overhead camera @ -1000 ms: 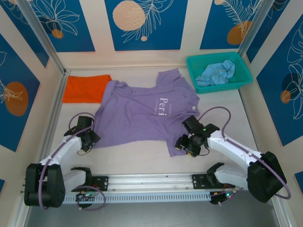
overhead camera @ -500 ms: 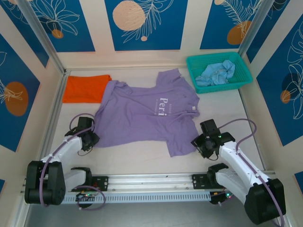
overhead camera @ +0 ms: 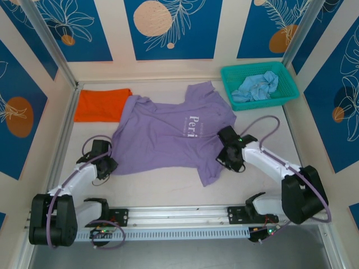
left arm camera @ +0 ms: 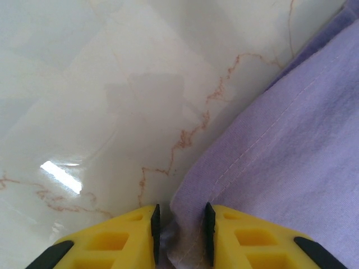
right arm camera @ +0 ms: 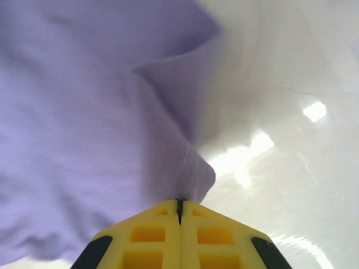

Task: Fold and stack the t-shirts

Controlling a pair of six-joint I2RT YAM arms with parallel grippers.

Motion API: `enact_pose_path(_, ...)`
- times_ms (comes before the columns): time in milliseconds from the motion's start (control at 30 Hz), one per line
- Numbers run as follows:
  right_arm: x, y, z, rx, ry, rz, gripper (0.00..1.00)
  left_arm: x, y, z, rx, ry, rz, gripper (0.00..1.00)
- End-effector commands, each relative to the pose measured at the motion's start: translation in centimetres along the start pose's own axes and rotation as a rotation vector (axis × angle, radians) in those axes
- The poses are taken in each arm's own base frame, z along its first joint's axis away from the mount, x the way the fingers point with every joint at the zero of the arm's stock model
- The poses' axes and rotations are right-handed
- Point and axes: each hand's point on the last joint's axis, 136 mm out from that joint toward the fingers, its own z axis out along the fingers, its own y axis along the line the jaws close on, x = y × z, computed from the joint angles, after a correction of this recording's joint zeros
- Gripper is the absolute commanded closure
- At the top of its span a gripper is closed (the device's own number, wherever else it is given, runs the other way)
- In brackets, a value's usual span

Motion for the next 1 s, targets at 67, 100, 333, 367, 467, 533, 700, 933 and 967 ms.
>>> enact_pose_path(67,-1.9,5.0,-0.9,0.137,-0.056,-0.2,0.86,0.2,-0.7,0.1,0.056,0.007,-0.001,0.71)
enact_pose_path(100,-1.8,6.2,-0.2,0.172,-0.031,-0.252,0.83,0.2,-0.7,0.1,0.056,0.007,0.001,0.71)
enact_pose_path(333,-2.2,11.0,-0.4,0.158,-0.017,-0.388,0.56,0.2,-0.6,-0.1,0.06,0.002,0.0,0.66)
enact_pose_path(367,-2.1,11.1,-1.2,0.11,-0.021,-0.378,0.52,0.2,-0.6,-0.1,0.062,0.0,0.001,0.66)
enact_pose_path(467,-2.0,10.7,-3.6,-0.073,0.004,-0.33,0.46,0.2,-0.7,0.0,0.065,0.001,-0.001,0.64)
enact_pose_path(533,-2.2,9.8,-4.5,-0.183,0.019,-0.297,0.46,0.3,-0.7,0.0,0.064,0.004,-0.001,0.63)
enact_pose_path(700,-3.1,8.0,-2.9,-0.247,0.088,-0.265,0.48,0.1,-0.4,-0.1,0.044,-0.008,-0.007,0.56)
enact_pose_path(933,-3.1,8.8,1.3,-0.042,0.16,-0.347,0.64,-0.5,0.4,-0.8,0.034,-0.065,-0.036,0.48)
enact_pose_path(967,-3.3,8.8,1.8,-0.017,0.163,-0.345,0.67,-0.6,0.5,-0.9,0.033,-0.073,-0.039,0.47)
